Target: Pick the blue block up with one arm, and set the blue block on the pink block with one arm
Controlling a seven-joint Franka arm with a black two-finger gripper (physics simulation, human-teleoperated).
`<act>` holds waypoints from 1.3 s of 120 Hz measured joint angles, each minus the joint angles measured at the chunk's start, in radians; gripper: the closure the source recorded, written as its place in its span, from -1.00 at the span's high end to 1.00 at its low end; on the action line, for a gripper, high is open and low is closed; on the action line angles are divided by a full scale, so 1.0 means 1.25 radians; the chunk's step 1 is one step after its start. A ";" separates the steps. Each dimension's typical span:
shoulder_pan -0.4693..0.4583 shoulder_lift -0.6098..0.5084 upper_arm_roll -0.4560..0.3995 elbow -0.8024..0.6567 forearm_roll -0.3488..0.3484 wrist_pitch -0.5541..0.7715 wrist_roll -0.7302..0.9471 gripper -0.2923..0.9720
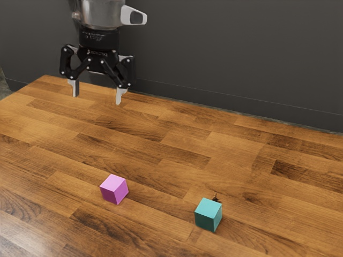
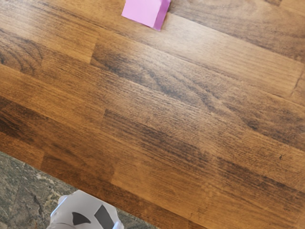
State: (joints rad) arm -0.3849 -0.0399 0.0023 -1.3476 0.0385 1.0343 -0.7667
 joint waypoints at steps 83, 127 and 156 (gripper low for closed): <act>0.059 0.334 -0.145 -0.222 -0.059 0.549 -0.226 0.54; 0.052 0.407 -0.154 -0.316 -0.047 0.838 -0.059 0.54; 0.047 0.400 -0.159 -0.368 0.011 0.946 0.062 0.54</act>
State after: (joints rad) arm -0.3256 0.4607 -0.1962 -1.8069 0.0517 2.2167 -0.6894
